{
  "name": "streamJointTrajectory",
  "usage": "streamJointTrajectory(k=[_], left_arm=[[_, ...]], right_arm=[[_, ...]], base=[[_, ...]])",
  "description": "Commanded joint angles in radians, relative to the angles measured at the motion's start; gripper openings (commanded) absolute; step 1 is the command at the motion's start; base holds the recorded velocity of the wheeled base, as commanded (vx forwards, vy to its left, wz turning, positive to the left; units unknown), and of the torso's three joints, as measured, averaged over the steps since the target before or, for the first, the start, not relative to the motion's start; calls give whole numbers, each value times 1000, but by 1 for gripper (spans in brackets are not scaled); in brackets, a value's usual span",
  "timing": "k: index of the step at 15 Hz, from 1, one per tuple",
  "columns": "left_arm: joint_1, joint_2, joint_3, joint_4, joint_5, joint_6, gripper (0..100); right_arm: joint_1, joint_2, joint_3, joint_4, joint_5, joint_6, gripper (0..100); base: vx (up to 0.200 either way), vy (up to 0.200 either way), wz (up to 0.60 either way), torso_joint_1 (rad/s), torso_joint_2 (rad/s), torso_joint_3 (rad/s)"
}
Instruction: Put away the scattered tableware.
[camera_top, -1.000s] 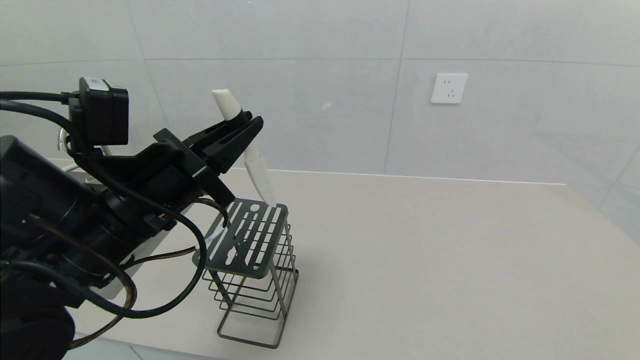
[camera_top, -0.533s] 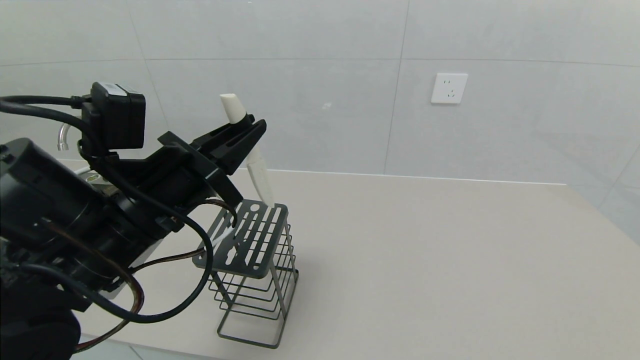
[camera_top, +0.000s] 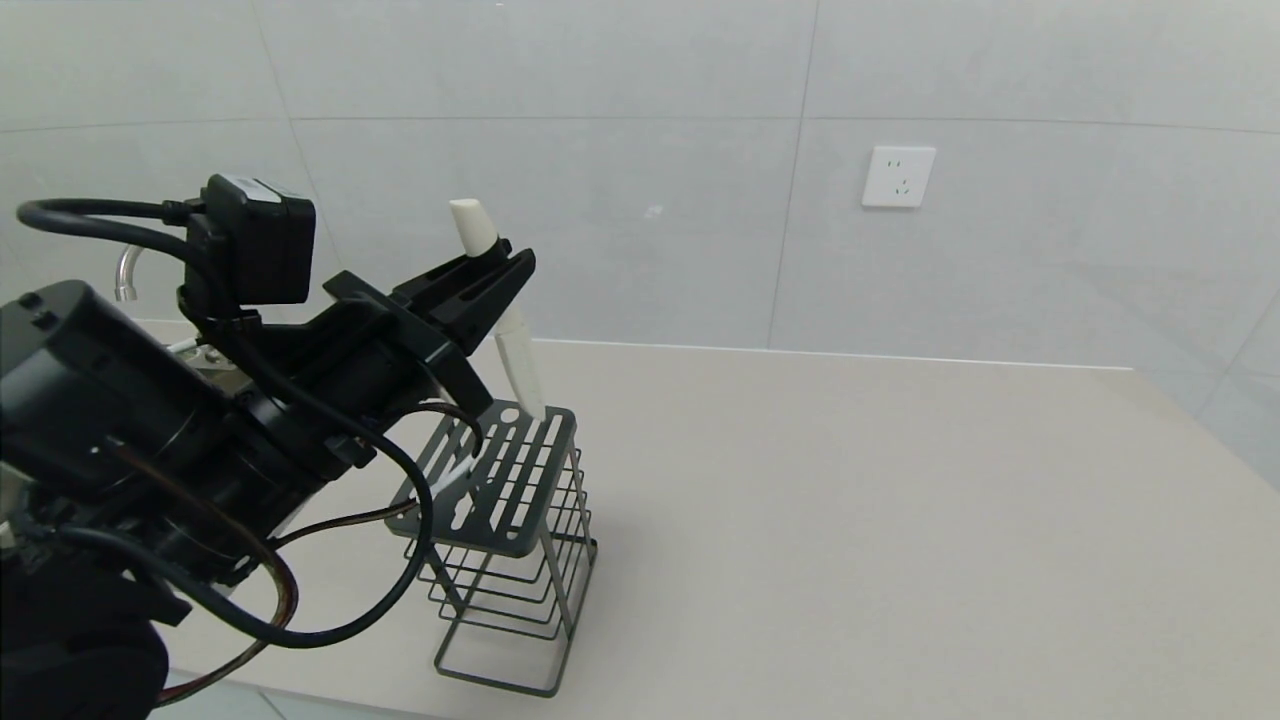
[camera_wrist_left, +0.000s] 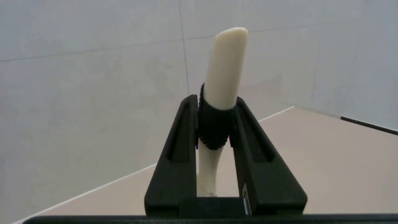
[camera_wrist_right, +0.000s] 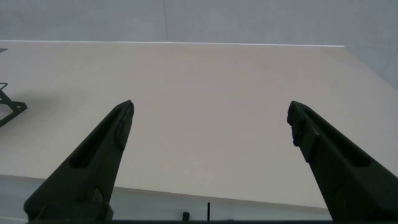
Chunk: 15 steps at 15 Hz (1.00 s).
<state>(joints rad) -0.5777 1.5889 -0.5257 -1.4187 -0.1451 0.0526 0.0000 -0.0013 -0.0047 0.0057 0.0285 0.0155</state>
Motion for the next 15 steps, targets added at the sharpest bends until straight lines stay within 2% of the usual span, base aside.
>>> streamJointTrajectory(k=[1,9,15], left_arm=[[-1,14,0,-2,-2,0,0],[-7,31,-42,-3,-2,1,0],[-36,-29,50,-5,1,1,0]], right_arm=[[0,1,0,0,1,0,100],[0,1,0,0,1,0,100],[0,1,0,0,1,0,100]], base=[[0,0,0,0,0,0],[0,0,0,0,0,0],[0,0,0,0,0,0]])
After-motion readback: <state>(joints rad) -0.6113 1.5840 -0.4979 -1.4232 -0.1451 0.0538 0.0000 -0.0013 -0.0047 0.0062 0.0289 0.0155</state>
